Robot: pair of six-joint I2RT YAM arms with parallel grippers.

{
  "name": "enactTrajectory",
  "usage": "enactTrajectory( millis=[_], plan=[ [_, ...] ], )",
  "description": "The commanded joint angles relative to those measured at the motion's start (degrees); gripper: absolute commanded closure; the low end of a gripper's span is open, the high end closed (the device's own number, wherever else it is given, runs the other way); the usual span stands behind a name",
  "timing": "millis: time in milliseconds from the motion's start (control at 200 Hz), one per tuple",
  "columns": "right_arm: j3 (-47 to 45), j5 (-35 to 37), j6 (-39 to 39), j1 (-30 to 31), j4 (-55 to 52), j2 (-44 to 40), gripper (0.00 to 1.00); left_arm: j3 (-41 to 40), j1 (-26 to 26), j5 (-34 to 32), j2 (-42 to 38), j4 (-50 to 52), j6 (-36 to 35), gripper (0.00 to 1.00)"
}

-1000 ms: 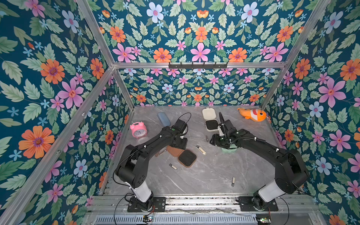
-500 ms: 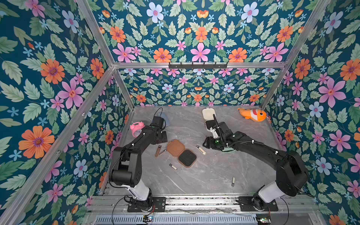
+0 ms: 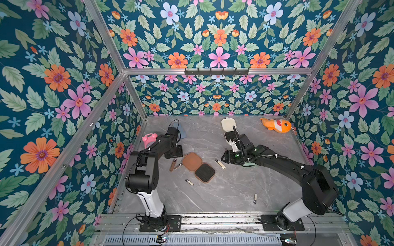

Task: Organize nail clipper sets
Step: Pick up the nail clipper from the center of the board.

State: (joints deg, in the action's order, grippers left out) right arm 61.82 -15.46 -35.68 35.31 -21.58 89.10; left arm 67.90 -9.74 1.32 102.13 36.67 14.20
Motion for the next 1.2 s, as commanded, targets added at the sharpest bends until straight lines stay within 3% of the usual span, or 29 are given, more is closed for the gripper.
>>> enactTrajectory(
  millis=[0,300,740,865,1055,1195],
  plan=[
    [0.8,-1.1,0.1,0.0,1.2,0.5,0.36,-0.7,0.2,0.3,0.8,2.7,-2.0,0.39],
    [1.3,-1.3,0.2,0.1,1.0,0.3,0.37,-2.5,1.9,0.2,3.3,1.8,-2.8,0.44],
    [2.5,-0.3,-1.3,0.1,0.4,0.9,0.37,-2.9,1.9,-0.2,-0.1,4.8,-4.3,0.77],
    [5.0,6.2,-5.9,-0.1,-5.1,1.3,0.29,-0.9,2.0,-0.5,-2.4,7.0,-4.7,0.78],
    [2.9,8.0,-7.8,-0.1,-5.4,-2.1,0.23,2.5,1.5,0.9,-7.8,10.8,-4.1,0.78],
    [0.5,12.1,-9.8,-0.5,-6.5,-4.9,0.22,4.7,-6.3,0.5,-11.1,11.5,-0.1,0.76]
  ],
)
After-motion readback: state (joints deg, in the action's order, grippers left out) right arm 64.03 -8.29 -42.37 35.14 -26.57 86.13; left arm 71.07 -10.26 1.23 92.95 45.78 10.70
